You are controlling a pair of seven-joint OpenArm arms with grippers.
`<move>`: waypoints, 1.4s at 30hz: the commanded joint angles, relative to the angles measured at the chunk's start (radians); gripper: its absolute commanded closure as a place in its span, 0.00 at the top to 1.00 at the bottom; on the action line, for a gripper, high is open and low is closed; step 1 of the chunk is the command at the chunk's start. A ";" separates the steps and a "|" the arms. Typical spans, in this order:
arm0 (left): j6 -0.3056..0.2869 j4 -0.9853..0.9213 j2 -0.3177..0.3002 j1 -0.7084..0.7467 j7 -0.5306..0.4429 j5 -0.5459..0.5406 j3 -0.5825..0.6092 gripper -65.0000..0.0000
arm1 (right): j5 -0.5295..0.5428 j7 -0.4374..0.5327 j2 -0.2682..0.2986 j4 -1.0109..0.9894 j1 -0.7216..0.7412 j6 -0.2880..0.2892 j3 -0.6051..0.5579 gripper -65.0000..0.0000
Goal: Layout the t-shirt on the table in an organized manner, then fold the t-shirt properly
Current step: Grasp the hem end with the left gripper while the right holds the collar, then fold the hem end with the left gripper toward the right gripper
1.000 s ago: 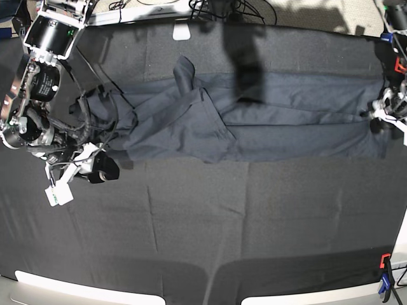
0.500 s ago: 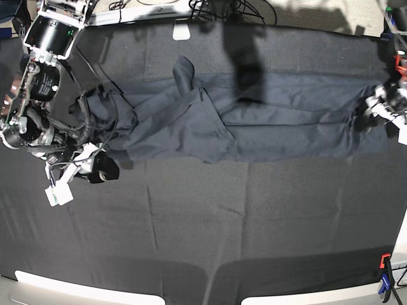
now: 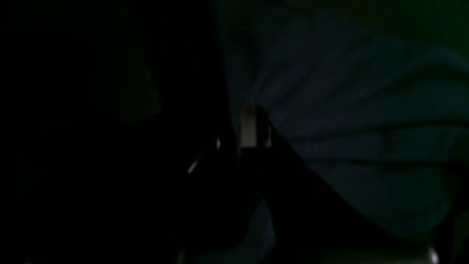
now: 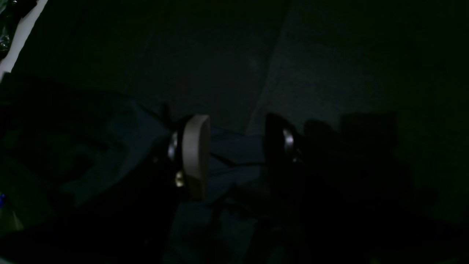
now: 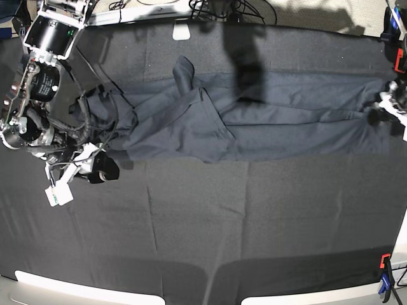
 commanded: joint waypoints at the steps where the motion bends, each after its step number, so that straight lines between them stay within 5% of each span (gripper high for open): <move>1: 0.000 0.040 -0.031 -0.010 -0.004 -0.021 -0.028 0.00 | 0.026 0.017 0.018 0.020 0.023 0.011 0.005 0.37; 9: 0.001 0.285 0.004 0.084 0.236 -0.272 -0.074 0.00 | 0.025 0.017 0.060 0.020 0.022 0.011 0.006 0.37; 15: 0.002 0.469 0.181 0.171 0.301 -0.389 -0.072 0.00 | 0.026 0.017 0.094 0.020 0.023 0.010 0.006 0.37; 19: 0.065 0.581 0.312 0.172 0.323 -0.404 -0.026 0.00 | 0.026 0.017 0.097 0.020 0.022 0.011 0.006 0.37; 23: 0.069 0.640 0.392 0.172 0.288 -0.331 0.123 0.00 | 0.026 0.017 0.097 0.020 0.022 0.010 0.006 0.37; 29: 0.175 0.641 0.479 0.156 0.093 -0.166 0.350 0.00 | 0.025 0.017 0.097 0.020 0.022 0.011 0.006 0.37; 39: 0.275 0.641 0.537 0.071 0.097 0.103 0.582 0.00 | 0.026 0.017 0.097 0.020 0.022 0.011 0.006 0.37; 40: 0.275 0.641 0.536 0.066 0.097 0.105 0.594 0.02 | 0.026 0.017 0.097 0.020 0.022 0.010 0.006 0.37; 42: 0.275 0.641 0.537 0.060 0.094 0.100 0.612 0.24 | 0.026 0.017 0.097 0.020 0.022 0.011 0.006 0.37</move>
